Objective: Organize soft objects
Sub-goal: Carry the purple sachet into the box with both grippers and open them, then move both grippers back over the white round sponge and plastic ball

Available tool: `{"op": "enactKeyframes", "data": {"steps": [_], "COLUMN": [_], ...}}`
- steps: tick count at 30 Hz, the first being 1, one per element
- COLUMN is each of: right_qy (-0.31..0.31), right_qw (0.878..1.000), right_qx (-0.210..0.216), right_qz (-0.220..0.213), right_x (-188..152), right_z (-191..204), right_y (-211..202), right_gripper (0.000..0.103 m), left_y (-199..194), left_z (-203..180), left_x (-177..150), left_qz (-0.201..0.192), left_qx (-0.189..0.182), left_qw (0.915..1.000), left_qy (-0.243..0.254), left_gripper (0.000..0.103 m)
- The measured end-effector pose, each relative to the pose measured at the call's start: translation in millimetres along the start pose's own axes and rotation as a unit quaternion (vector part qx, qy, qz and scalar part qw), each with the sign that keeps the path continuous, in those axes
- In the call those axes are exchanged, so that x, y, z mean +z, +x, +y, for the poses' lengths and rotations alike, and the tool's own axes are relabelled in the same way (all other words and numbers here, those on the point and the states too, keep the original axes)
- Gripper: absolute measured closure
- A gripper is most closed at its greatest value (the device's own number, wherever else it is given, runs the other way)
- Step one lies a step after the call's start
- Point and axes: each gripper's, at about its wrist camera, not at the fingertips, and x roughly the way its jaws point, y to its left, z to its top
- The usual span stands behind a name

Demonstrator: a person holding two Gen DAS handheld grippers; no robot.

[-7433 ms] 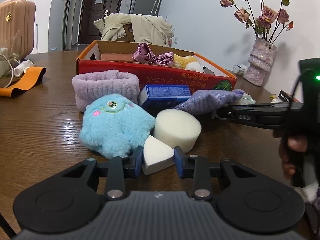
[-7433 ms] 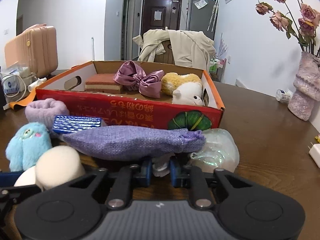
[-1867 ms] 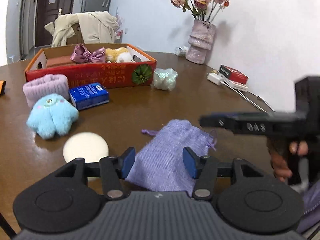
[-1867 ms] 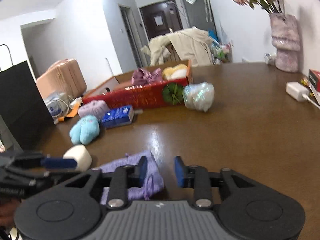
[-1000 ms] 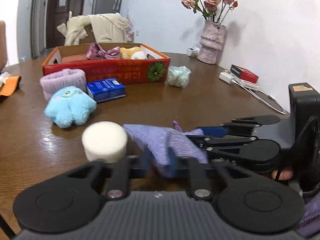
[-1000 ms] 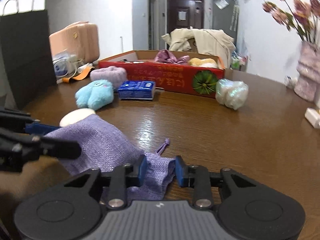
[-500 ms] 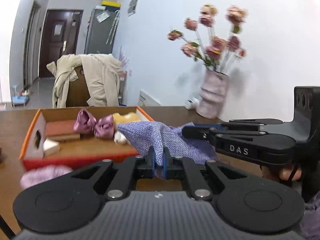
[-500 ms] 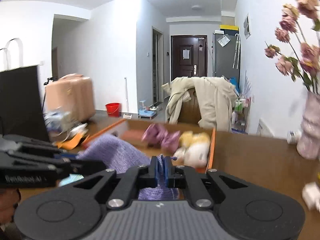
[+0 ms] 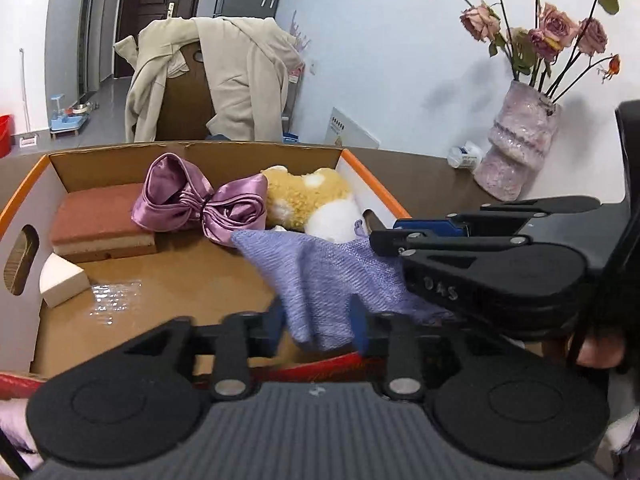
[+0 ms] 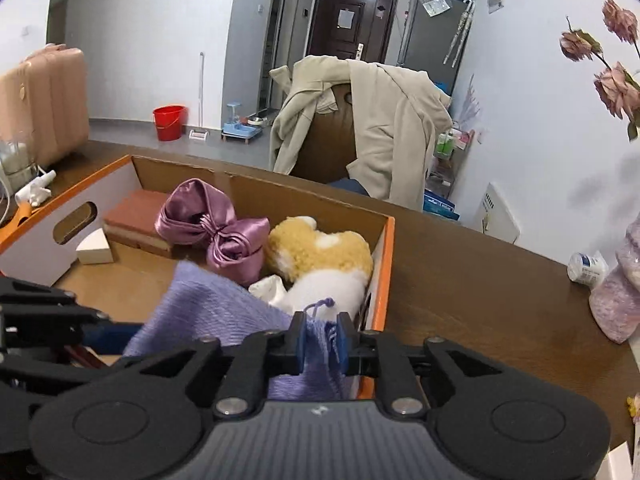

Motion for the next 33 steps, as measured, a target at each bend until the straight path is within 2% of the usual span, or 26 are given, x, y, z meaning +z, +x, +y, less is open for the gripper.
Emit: {"op": "enactKeyframes", "data": {"steps": [5, 10, 13, 14, 16, 19, 21, 23, 25, 28, 31, 33], "right_qy": [0.007, 0.004, 0.003, -0.001, -0.013, -0.019, -0.018, -0.019, -0.027, -0.036, -0.035, -0.032], "right_qw": [0.999, 0.995, 0.992, 0.991, 0.99, 0.988, 0.986, 0.984, 0.982, 0.981, 0.979, 0.98], "right_qx": [-0.01, -0.003, 0.011, 0.017, 0.023, 0.021, 0.028, 0.042, 0.059, 0.059, 0.07, 0.081], "right_qz": [-0.05, -0.098, -0.123, -0.129, -0.138, -0.153, -0.164, -0.174, -0.177, -0.181, -0.189, -0.181], "right_x": [17.6, 29.2, 25.5, 23.6, 20.6, 15.5, 6.5, -10.0, -24.6, -44.4, -74.3, -96.9], "right_z": [-8.8, -15.6, -15.4, -13.4, -7.7, 0.9, 5.4, 11.0, 16.7, 27.9, 38.6, 47.4], "right_y": [-31.2, -84.5, -119.9, -129.2, -142.2, -158.2, -170.7, -184.0, -192.8, -204.0, -213.8, -217.7], "right_gripper": [0.076, 0.063, 0.05, 0.048, 0.048, 0.047, 0.045, 0.037, 0.037, 0.035, 0.025, 0.025], "left_y": [-34.4, -107.8, -151.1, -163.9, -183.5, -203.7, -215.3, -224.6, -230.6, -240.5, -253.1, -257.0], "left_z": [2.4, 3.2, 5.0, 4.1, 0.1, -3.4, -5.7, -9.0, -11.3, -11.6, -13.2, -14.5], "left_x": [4.7, 6.0, 3.9, 3.0, 3.5, -0.6, -11.4, -29.1, -44.5, -69.5, -102.1, -123.1], "left_qz": [-0.008, -0.071, -0.115, -0.13, -0.151, -0.167, -0.175, -0.181, -0.179, -0.174, -0.178, -0.169], "left_qx": [-0.005, 0.001, 0.026, 0.039, 0.066, 0.085, 0.1, 0.119, 0.139, 0.163, 0.161, 0.154], "left_qw": [0.9999, 0.9968, 0.9914, 0.9885, 0.9833, 0.9794, 0.9765, 0.9715, 0.9684, 0.9663, 0.9672, 0.9704], "left_qy": [0.01, 0.038, 0.057, 0.067, 0.078, 0.075, 0.077, 0.095, 0.105, 0.098, 0.083, 0.078], "left_gripper": [0.05, 0.039, 0.029, 0.029, 0.028, 0.025, 0.021, 0.017, 0.017, 0.015, 0.006, 0.005]}}
